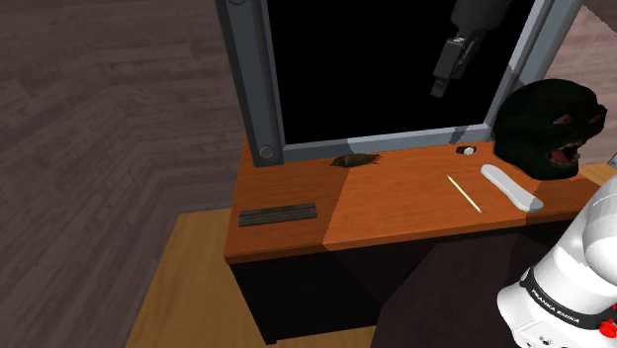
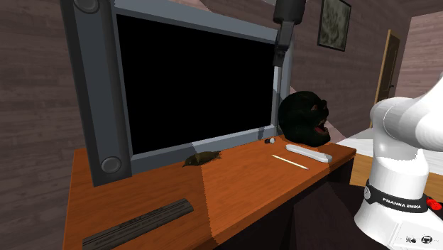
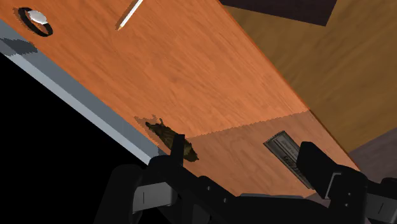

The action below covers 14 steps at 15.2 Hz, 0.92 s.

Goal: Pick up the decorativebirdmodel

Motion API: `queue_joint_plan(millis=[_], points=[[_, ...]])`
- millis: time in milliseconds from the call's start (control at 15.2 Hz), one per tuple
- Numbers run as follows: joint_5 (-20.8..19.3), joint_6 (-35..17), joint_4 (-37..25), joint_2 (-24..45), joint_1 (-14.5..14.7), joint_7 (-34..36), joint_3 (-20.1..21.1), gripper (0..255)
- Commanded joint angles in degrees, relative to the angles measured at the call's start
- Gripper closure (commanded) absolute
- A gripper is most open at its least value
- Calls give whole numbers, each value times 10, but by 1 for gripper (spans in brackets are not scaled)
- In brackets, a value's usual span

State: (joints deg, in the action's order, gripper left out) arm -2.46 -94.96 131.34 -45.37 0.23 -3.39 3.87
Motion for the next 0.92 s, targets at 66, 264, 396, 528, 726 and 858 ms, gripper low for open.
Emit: queue_joint_plan(millis=[66,264,396,528,726,858], points=[[-5,-20,13,6,2,-16,-7,0],[-19,-81,45,29,7,-62,-29,0],[-28,-122,63,50,11,-92,-44,0],[-36,-164,76,75,14,-123,-58,0],[-46,-226,89,119,19,-168,-80,0],[-51,-267,92,153,23,-198,-93,0]])
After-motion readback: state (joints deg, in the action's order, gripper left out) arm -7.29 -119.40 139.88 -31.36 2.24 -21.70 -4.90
